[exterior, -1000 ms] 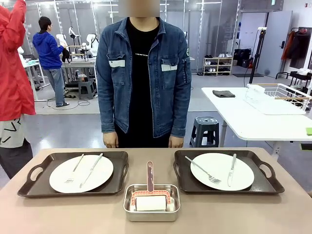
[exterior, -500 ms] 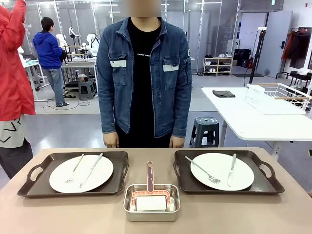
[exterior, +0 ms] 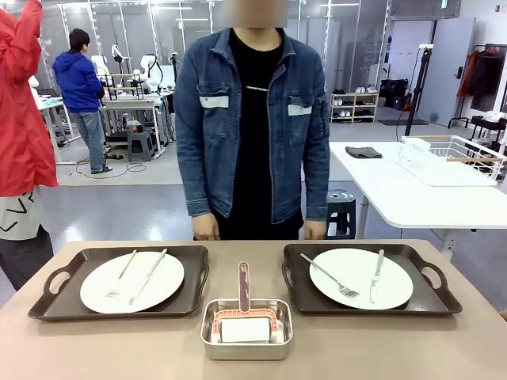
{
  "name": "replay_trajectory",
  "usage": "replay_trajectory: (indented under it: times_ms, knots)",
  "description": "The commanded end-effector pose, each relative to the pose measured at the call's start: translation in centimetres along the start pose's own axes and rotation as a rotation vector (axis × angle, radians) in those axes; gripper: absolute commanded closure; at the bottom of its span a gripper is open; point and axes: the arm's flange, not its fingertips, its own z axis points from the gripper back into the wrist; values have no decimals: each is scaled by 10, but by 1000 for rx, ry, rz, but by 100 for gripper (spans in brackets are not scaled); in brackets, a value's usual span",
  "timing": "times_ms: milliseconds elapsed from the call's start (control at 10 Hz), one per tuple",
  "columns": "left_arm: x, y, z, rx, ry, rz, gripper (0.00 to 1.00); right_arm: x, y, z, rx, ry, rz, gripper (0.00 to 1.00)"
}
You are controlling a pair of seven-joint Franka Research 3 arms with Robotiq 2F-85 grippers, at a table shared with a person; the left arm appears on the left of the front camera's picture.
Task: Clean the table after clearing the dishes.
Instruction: When the left (or right) Handle tray is removed, use the left hand (or right hand) to clean the left (or right) side of the table with the Lint Roller.
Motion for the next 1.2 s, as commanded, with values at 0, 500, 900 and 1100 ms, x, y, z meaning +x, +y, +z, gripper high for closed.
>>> replay_trajectory:
  times_ms: [0,500,900,1100]
  knots:
    - [0,5,1,-14,-4,-2,0,2,4,-2,5,2,10,0]
    - [0,5,1,-14,-4,-2,0,2,4,-2,5,2,10,0]
    - [0,5,1,-14,-4,-2,0,2,4,-2,5,2,10,0]
    - [0,5,1,-14,-4,-2,0,2,4,-2,5,2,10,0]
